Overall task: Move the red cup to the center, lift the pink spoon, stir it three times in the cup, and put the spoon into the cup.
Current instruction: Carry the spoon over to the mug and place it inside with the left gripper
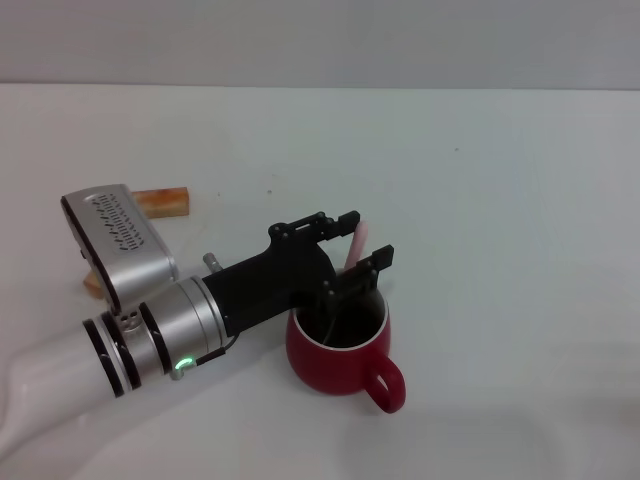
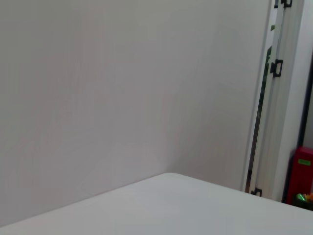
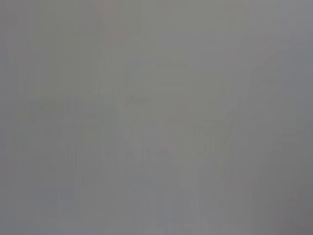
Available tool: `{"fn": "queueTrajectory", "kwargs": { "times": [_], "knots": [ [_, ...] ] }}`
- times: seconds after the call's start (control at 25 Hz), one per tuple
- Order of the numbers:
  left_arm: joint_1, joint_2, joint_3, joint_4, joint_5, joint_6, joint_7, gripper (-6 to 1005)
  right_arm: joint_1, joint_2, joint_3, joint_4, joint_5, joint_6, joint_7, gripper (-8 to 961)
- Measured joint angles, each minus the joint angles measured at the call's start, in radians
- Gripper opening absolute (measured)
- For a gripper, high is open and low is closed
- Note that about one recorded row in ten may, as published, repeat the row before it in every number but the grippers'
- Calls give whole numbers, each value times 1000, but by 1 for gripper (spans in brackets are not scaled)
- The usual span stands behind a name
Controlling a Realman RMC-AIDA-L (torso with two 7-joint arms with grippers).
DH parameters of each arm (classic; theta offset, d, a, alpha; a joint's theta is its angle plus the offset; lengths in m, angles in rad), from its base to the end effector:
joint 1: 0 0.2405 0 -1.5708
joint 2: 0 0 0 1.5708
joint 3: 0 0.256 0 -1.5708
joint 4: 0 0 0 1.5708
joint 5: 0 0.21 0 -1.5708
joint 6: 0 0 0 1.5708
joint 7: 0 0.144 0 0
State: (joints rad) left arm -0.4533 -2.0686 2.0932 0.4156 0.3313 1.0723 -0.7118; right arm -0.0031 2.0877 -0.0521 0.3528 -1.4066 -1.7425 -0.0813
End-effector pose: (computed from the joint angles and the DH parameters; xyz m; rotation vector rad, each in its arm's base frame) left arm -0.2275 0.3020 -0.1091 -2.4999 -0.4610 -0.9227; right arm 0.3567 0.1365 -0.0190 -1.3082 0.5274 0.6542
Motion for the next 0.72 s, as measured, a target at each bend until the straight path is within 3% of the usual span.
{"fn": "queueTrajectory", "kwargs": {
  "times": [0.6, 0.72],
  "knots": [
    [-2, -1, 2, 8, 0, 0, 24, 332, -5, 0, 0, -2, 0, 0, 0, 326],
    [-1, -1, 2, 8, 0, 0, 34, 245, -5, 0, 0, -3, 0, 0, 0, 327]
  ]
}}
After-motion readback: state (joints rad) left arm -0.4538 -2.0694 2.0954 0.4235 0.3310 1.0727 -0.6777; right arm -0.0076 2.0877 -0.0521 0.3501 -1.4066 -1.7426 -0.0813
